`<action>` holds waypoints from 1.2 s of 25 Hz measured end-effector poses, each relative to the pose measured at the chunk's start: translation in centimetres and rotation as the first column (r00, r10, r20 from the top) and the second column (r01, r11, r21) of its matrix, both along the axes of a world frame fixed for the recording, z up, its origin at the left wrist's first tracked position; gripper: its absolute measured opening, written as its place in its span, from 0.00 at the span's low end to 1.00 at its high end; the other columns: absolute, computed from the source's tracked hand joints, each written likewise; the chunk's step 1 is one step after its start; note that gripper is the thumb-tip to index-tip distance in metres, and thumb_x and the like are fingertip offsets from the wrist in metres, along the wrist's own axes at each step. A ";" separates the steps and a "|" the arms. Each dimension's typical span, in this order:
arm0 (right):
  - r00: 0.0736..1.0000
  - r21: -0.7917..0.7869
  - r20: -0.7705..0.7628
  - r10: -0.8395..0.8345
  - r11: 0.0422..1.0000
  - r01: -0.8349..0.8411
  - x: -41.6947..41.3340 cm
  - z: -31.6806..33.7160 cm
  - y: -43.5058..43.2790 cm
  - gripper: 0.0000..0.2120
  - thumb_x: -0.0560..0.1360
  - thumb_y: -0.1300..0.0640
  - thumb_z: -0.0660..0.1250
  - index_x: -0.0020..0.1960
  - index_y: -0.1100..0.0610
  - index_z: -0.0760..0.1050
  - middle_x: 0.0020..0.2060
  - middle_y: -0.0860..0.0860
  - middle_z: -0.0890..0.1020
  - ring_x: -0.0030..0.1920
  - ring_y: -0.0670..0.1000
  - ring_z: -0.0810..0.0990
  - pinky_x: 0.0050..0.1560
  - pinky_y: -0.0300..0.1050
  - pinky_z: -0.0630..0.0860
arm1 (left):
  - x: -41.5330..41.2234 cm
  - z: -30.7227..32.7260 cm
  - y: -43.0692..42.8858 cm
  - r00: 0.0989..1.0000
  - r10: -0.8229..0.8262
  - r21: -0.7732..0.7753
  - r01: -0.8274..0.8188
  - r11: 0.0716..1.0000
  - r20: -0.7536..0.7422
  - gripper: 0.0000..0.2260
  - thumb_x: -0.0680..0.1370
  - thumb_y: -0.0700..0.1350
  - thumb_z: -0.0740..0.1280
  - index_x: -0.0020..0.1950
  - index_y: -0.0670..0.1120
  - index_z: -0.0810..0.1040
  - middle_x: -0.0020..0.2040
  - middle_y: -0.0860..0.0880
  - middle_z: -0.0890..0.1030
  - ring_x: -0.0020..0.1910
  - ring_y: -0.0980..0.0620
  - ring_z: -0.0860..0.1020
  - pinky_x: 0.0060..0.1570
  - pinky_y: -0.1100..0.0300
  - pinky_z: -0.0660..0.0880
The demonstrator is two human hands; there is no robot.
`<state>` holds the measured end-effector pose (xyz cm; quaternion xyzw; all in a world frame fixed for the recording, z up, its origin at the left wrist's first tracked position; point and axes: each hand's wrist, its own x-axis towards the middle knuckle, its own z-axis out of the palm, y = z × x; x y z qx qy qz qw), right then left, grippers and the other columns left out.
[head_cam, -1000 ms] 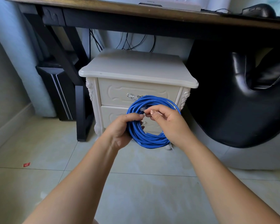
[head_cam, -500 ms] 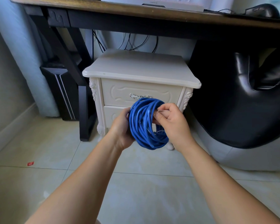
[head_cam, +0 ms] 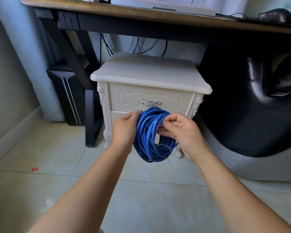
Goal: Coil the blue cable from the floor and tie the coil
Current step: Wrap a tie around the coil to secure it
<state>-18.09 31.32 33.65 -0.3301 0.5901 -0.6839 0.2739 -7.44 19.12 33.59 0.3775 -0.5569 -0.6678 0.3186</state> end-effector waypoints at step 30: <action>0.985 0.246 -0.129 -0.115 0.959 0.144 0.0 2.4 -0.2 0.06 0.74 0.59 0.71 0.41 0.51 0.84 0.56 0.53 0.77 0.54 0.45 0.80 0.57 0.36 0.73 | 0.2 -0.1 1.3 0.967 -0.248 -0.399 0.246 0.883 0.048 0.29 0.69 0.43 0.78 0.69 0.53 0.75 0.58 0.58 0.81 0.55 0.65 0.79 0.57 0.67 0.75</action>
